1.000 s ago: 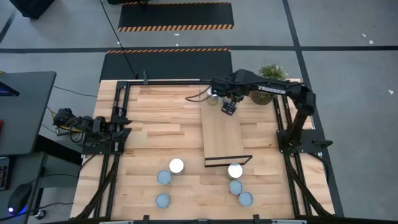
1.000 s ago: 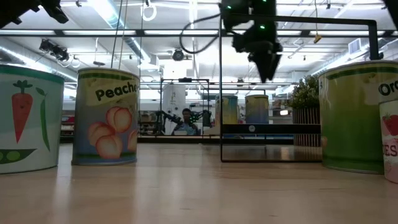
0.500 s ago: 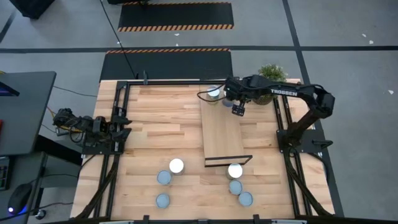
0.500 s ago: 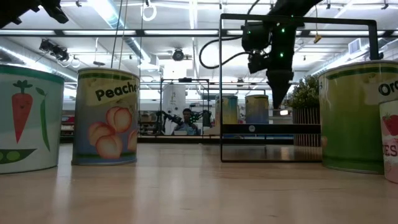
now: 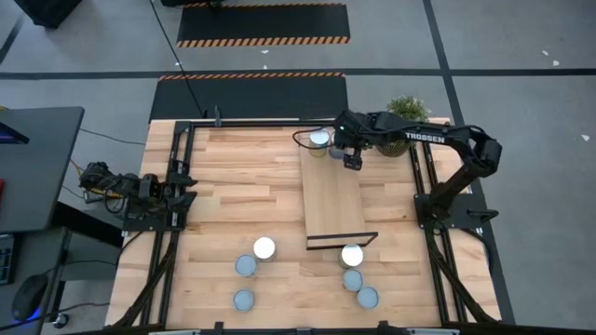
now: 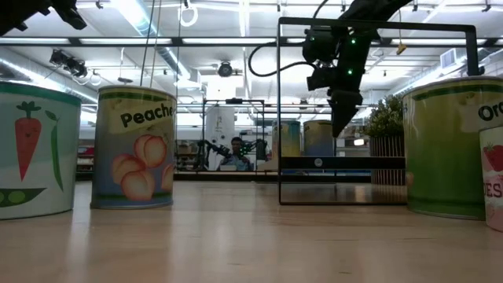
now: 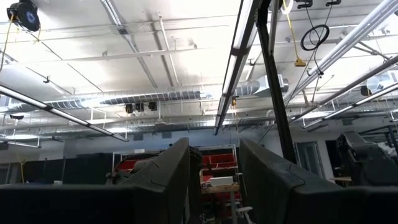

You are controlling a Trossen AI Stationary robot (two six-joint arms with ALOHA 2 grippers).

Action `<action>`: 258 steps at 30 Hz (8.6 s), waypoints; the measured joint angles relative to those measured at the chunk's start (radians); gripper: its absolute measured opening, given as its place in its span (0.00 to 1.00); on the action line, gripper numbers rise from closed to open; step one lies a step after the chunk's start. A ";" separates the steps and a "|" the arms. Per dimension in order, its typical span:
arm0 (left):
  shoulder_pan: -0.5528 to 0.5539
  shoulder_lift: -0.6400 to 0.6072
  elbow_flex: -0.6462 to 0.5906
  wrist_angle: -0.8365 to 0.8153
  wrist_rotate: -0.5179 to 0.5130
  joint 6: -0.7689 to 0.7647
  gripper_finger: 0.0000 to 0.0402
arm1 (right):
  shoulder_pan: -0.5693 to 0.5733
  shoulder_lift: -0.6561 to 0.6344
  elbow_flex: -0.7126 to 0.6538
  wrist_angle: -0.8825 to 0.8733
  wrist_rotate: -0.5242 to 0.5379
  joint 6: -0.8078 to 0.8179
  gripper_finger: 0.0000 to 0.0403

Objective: Pick and place cans onto a shelf
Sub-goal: Adjust the canned peaches on the shelf, then put the canned oranges on the shelf

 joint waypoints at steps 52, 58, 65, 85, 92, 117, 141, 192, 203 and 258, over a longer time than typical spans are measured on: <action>0.000 0.000 0.000 0.095 0.000 0.389 0.37 | 1.098 -0.132 -0.023 0.347 -0.068 1.239 0.87; 0.000 0.000 0.000 0.098 0.003 0.386 0.37 | 1.204 -0.003 0.124 -0.049 -0.234 1.755 0.86; 0.000 0.000 0.000 0.098 0.004 0.372 0.37 | 1.271 0.162 0.220 -0.312 -0.349 1.916 0.86; 0.000 0.000 0.000 0.105 0.004 0.376 0.37 | 1.224 0.211 0.224 -0.343 -0.099 1.846 0.98; 0.000 0.000 0.000 0.105 0.004 0.375 0.37 | 1.179 0.211 0.223 -0.310 -0.057 2.011 0.99; 0.000 0.000 0.000 0.117 0.001 0.376 0.37 | 1.271 0.306 0.254 -0.271 0.092 2.213 0.99; -0.001 0.000 0.000 0.095 0.035 0.248 0.37 | 1.201 0.316 0.244 -0.124 0.114 2.023 0.99; -0.001 0.000 0.000 -0.018 -0.120 -0.052 0.37 | 1.204 0.260 0.245 0.136 0.260 1.392 0.80; -0.001 0.000 0.000 -0.071 -0.120 -0.052 0.37 | 1.171 0.133 0.245 0.216 0.400 1.040 0.80; -0.001 0.000 0.000 -0.080 -0.120 -0.005 0.37 | 0.416 -0.495 -0.860 1.356 -0.004 0.447 0.80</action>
